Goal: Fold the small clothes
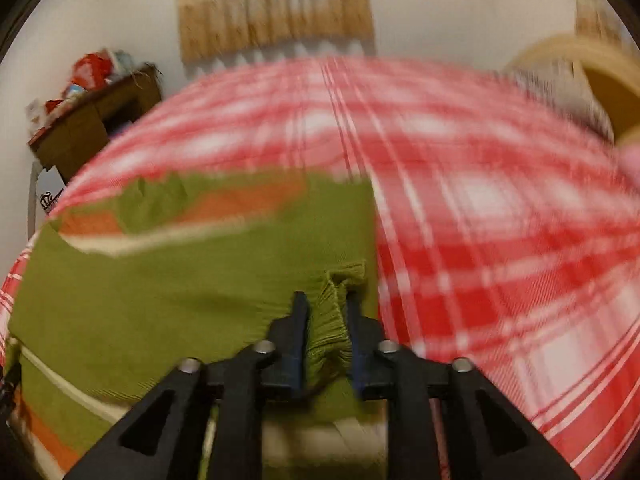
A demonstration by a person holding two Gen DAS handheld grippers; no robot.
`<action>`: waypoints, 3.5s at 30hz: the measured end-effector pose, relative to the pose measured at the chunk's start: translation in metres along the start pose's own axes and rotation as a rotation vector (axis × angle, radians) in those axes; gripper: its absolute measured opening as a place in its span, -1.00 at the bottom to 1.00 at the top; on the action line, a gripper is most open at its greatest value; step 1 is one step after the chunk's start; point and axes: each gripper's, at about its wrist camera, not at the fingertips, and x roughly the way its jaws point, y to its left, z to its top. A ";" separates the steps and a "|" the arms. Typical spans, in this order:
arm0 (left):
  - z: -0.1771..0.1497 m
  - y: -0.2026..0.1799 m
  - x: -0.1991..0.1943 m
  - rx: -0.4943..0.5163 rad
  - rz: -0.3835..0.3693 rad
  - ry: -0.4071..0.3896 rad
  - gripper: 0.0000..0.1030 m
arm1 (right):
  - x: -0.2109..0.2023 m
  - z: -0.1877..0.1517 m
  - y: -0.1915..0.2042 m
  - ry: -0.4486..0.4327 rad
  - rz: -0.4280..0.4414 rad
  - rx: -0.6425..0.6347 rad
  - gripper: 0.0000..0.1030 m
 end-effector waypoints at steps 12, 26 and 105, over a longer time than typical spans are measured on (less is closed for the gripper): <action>0.000 0.000 -0.001 0.005 0.007 0.001 1.00 | -0.070 0.001 -0.015 -0.148 -0.006 0.046 -0.10; 0.002 0.005 -0.008 0.051 -0.059 0.049 1.00 | -0.056 -0.019 0.025 -0.039 -0.012 -0.152 0.05; -0.029 0.030 -0.120 0.616 -0.597 0.093 0.14 | -0.105 -0.119 -0.034 0.093 0.329 0.122 -0.91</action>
